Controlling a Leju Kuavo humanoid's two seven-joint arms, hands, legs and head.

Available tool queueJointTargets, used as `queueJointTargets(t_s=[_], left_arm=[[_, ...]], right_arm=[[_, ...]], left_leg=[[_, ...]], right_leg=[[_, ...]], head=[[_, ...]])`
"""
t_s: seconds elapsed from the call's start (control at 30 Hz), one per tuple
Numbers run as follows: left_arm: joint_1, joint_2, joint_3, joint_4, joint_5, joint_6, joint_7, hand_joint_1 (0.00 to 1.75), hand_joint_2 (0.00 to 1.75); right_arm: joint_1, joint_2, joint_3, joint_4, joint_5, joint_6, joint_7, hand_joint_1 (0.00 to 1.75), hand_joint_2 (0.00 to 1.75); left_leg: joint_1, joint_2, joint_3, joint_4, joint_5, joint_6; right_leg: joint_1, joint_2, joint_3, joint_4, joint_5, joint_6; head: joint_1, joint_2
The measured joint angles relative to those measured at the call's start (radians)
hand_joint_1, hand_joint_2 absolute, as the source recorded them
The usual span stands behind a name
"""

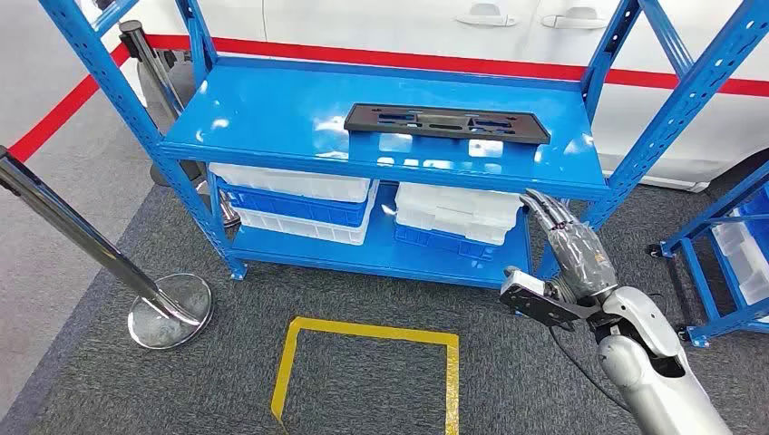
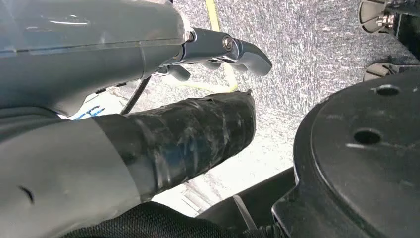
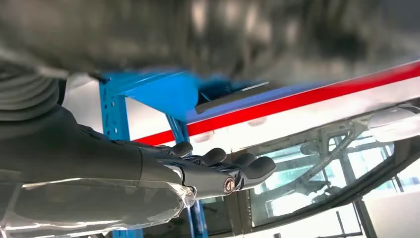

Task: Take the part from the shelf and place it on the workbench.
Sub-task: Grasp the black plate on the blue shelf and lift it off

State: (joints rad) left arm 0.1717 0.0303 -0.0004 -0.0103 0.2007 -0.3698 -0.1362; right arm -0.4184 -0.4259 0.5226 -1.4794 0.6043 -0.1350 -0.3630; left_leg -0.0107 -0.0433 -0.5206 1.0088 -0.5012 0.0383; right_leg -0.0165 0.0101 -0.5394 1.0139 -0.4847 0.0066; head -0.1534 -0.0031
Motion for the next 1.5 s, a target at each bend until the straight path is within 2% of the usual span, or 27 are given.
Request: queueJointTargets(t_s=[0.1, 0.13, 0.2, 0.23, 0.27, 0.3, 0.37, 0.43, 0.53, 0.6, 0.67, 0.73, 0.77, 0.8, 0.83, 0.9, 0.97, 1.03, 1.13, 1.17, 1.23, 1.27, 1.3, 1.33, 1.4, 1.43, 1.5], left_arm=[[-0.001, -0.003, 0.000, 0.000, 0.000, 0.000, 0.000, 0.00, 0.00], [-0.001, -0.005, 0.000, 0.000, 0.000, 0.000, 0.000, 0.00, 0.00], [-0.001, -0.006, 0.000, 0.000, 0.000, 0.000, 0.000, 0.00, 0.00], [-0.001, -0.006, 0.000, 0.000, 0.000, 0.000, 0.000, 0.00, 0.00], [0.000, -0.006, 0.000, 0.000, 0.000, 0.000, -0.001, 0.00, 0.00], [0.000, -0.006, 0.000, 0.000, 0.000, -0.001, -0.001, 0.00, 0.00], [0.001, -0.008, 0.000, 0.000, 0.000, -0.002, -0.003, 0.00, 0.00], [0.001, -0.008, -0.001, 0.002, 0.000, -0.002, -0.004, 0.00, 0.00], [0.000, -0.008, -0.004, 0.005, 0.000, -0.003, -0.005, 0.00, 0.00], [0.000, -0.008, -0.007, 0.005, 0.000, -0.003, -0.005, 0.00, 0.00], [-0.001, -0.007, -0.008, 0.005, 0.000, -0.003, -0.006, 0.00, 0.00], [-0.002, -0.007, -0.010, 0.005, 0.001, -0.004, -0.008, 0.00, 0.00], [-0.002, -0.007, -0.012, 0.005, 0.001, -0.004, -0.008, 0.00, 0.00], [-0.001, -0.007, -0.014, 0.005, 0.002, -0.005, -0.010, 0.00, 0.00], [-0.001, -0.007, -0.017, 0.005, 0.002, -0.005, -0.011, 0.00, 0.00], [0.001, -0.006, -0.021, 0.006, 0.002, -0.008, -0.015, 0.00, 0.00], [0.002, -0.004, -0.023, 0.007, 0.002, -0.010, -0.016, 0.00, 0.00], [0.002, -0.004, -0.024, 0.008, 0.003, -0.009, -0.017, 0.00, 0.00], [0.005, -0.006, -0.027, 0.008, 0.001, -0.007, -0.020, 0.00, 0.00], [0.005, -0.006, -0.028, 0.008, 0.000, -0.006, -0.021, 0.00, 0.00], [0.004, -0.006, -0.031, 0.008, -0.001, -0.003, -0.020, 0.00, 0.00], [0.003, -0.007, -0.031, 0.008, -0.001, -0.002, -0.019, 0.00, 0.00], [0.002, -0.007, -0.032, 0.008, -0.001, -0.001, -0.019, 0.00, 0.00], [0.002, -0.008, -0.033, 0.008, -0.001, 0.001, -0.018, 0.00, 0.00], [0.001, -0.009, -0.037, 0.008, -0.001, 0.003, -0.019, 0.00, 0.00], [0.001, -0.010, -0.039, 0.008, -0.001, 0.003, -0.020, 0.00, 0.00], [0.001, -0.010, -0.044, 0.008, -0.001, 0.002, -0.027, 0.00, 0.00]], right_arm=[[-0.007, 0.001, 0.001, -0.001, -0.001, -0.001, 0.000, 0.00, 0.00], [-0.010, 0.001, 0.002, -0.001, -0.002, -0.001, 0.000, 0.00, 0.00], [-0.012, 0.002, 0.004, 0.001, -0.002, -0.001, 0.000, 0.00, 0.00], [-0.012, 0.002, 0.005, 0.002, -0.002, -0.001, 0.000, 0.00, 0.00], [-0.010, 0.002, 0.007, 0.002, -0.002, -0.001, 0.001, 0.00, 0.00], [-0.010, 0.002, 0.008, 0.003, -0.002, -0.001, 0.000, 0.00, 0.00], [-0.011, 0.002, 0.009, 0.003, -0.002, -0.001, 0.000, 0.00, 0.00], [-0.013, 0.003, 0.011, 0.004, -0.002, 0.000, 0.001, 0.00, 0.00], [-0.015, 0.007, 0.014, 0.004, -0.002, 0.003, 0.001, 0.00, 0.00], [-0.018, 0.012, 0.016, 0.004, -0.002, 0.004, 0.001, 0.00, 0.00], [-0.021, 0.016, 0.017, 0.003, -0.002, 0.004, 0.001, 0.00, 0.00], [-0.021, 0.018, 0.020, 0.004, -0.002, 0.005, 0.002, 0.00, 0.00], [-0.021, 0.019, 0.022, 0.004, -0.002, 0.006, 0.002, 0.00, 0.00], [-0.021, 0.021, 0.023, 0.004, -0.002, 0.007, 0.002, 0.00, 0.00], [-0.021, 0.022, 0.025, 0.004, -0.002, 0.009, 0.002, 0.00, 0.00], [-0.023, 0.025, 0.026, 0.004, -0.002, 0.011, 0.003, 0.00, 0.00], [-0.026, 0.027, 0.026, 0.004, -0.003, 0.013, 0.006, 0.00, 0.87], [-0.027, 0.028, 0.028, 0.003, -0.004, 0.015, 0.010, 0.00, 1.75], [-0.031, 0.034, 0.031, -0.006, -0.003, 0.016, 0.018, 0.00, 1.75], [-0.034, 0.037, 0.032, -0.008, -0.001, 0.017, 0.024, 0.00, 1.75], [-0.041, 0.049, 0.037, -0.007, 0.010, 0.019, 0.046, 0.00, 1.75], [-0.046, 0.057, 0.040, -0.004, 0.019, 0.019, 0.062, 0.00, 1.75], [-0.052, 0.067, 0.043, 0.000, 0.028, 0.017, 0.076, 0.00, 1.75], [-0.059, 0.075, 0.045, 0.004, 0.035, 0.014, 0.086, 0.00, 1.75], [-0.076, 0.088, 0.048, 0.010, 0.041, 0.008, 0.094, 0.00, 1.75], [-0.084, 0.091, 0.049, 0.013, 0.041, 0.005, 0.094, 0.00, 1.75], [-0.095, 0.097, 0.050, 0.019, 0.040, 0.001, 0.094, 0.00, 1.75]], left_leg=[[0.011, 0.002, 0.012, -0.024, 0.013, 0.014], [0.015, 0.004, 0.017, -0.032, 0.018, 0.019], [0.015, 0.005, 0.018, -0.035, 0.019, 0.022], [0.015, 0.004, 0.018, -0.033, 0.017, 0.022], [0.015, 0.003, 0.020, -0.032, 0.014, 0.022], [0.016, 0.002, 0.022, -0.029, 0.010, 0.019], [0.019, -0.002, 0.028, -0.019, -0.006, 0.010], [0.018, -0.006, 0.025, -0.005, -0.020, -0.004], [0.018, -0.011, 0.015, 0.000, -0.026, -0.019], [0.019, 0.001, 0.009, 0.018, -0.040, -0.029], [0.021, 0.022, -0.036, 0.112, -0.083, -0.038], [0.022, 0.031, -0.118, 0.246, -0.125, -0.043], [0.022, 0.032, -0.147, 0.284, -0.124, -0.043], [0.022, 0.033, -0.158, 0.284, -0.102, -0.042], [0.022, 0.034, -0.150, 0.246, -0.063, -0.039], [0.019, 0.037, -0.107, 0.121, 0.019, -0.029], [0.013, 0.038, -0.075, 0.042, 0.044, -0.019], [0.010, 0.037, -0.069, 0.026, 0.035, -0.013], [0.017, 0.035, -0.054, 0.006, 0.038, 0.001], [0.018, 0.035, -0.047, 0.001, 0.038, 0.006], [0.017, 0.035, -0.041, -0.001, 0.034, 0.013], [0.016, 0.034, -0.038, 0.000, 0.031, 0.014], [0.015, 0.033, -0.034, 0.001, 0.026, 0.014], [0.015, 0.032, -0.030, 0.004, 0.021, 0.014], [0.015, 0.028, -0.019, 0.009, 0.008, 0.009], [0.014, 0.025, -0.015, 0.012, 0.001, 0.005], [0.012, 0.021, -0.015, 0.015, -0.006, -0.005]], right_leg=[[0.004, -0.001, -0.009, 0.022, -0.017, 0.006], [0.004, -0.002, -0.029, 0.063, -0.039, 0.009], [0.000, -0.003, -0.097, 0.192, -0.094, 0.013], [-0.002, -0.004, -0.133, 0.251, -0.109, 0.015], [-0.005, -0.004, -0.154, 0.279, -0.103, 0.018], [-0.008, -0.005, -0.158, 0.270, -0.079, 0.020], [-0.013, -0.003, -0.114, 0.155, 0.002, 0.023], [-0.012, 0.003, -0.074, 0.058, 0.040, 0.020], [-0.008, 0.007, -0.072, 0.038, 0.027, 0.005], [-0.010, 0.003, -0.065, 0.031, 0.024, -0.007], [-0.010, -0.006, -0.055, 0.026, 0.019, -0.019], [-0.007, -0.015, -0.047, 0.025, 0.012, -0.026], [-0.005, -0.018, -0.043, 0.025, 0.008, -0.028], [-0.004, -0.021, -0.037, 0.025, 0.004, -0.028], [-0.004, -0.022, -0.029, 0.025, -0.001, -0.027], [-0.002, -0.023, -0.014, 0.025, -0.011, -0.023], [0.000, -0.024, -0.011, 0.025, -0.017, -0.015], [0.001, -0.025, -0.014, 0.023, -0.017, -0.005], [0.000, -0.023, -0.024, 0.052, -0.041, 0.008], [-0.001, -0.021, -0.046, 0.099, -0.064, 0.011], [-0.003, -0.017, -0.119, 0.232, -0.111, 0.016], [-0.003, -0.016, -0.153, 0.282, -0.118, 0.017], [-0.004, -0.016, -0.171, 0.299, -0.106, 0.018], [-0.004, -0.016, -0.171, 0.279, -0.077, 0.017], [-0.003, -0.015, -0.127, 0.160, 0.002, 0.011], [-0.001, -0.013, -0.102, 0.103, 0.026, 0.007], [0.005, -0.012, -0.074, 0.048, 0.030, -0.003]], head=[[0.000, 0.000], [0.000, 0.000], [0.000, 0.000], [0.000, 0.000], [0.000, 0.000], [0.000, 0.000], [0.000, 0.000], [0.001, 0.000], [0.001, 0.000], [0.001, 0.000], [0.001, 0.000], [0.001, 0.000], [0.001, 0.000], [0.001, 0.000], [0.001, 0.000], [0.001, 0.000], [0.001, 0.000], [0.001, 0.000], [0.001, 0.000], [0.001, 0.000], [0.001, 0.000], [0.001, 0.000], [0.001, 0.000], [0.001, 0.000], [0.001, 0.000], [0.001, 0.000], [0.001, 0.000]])
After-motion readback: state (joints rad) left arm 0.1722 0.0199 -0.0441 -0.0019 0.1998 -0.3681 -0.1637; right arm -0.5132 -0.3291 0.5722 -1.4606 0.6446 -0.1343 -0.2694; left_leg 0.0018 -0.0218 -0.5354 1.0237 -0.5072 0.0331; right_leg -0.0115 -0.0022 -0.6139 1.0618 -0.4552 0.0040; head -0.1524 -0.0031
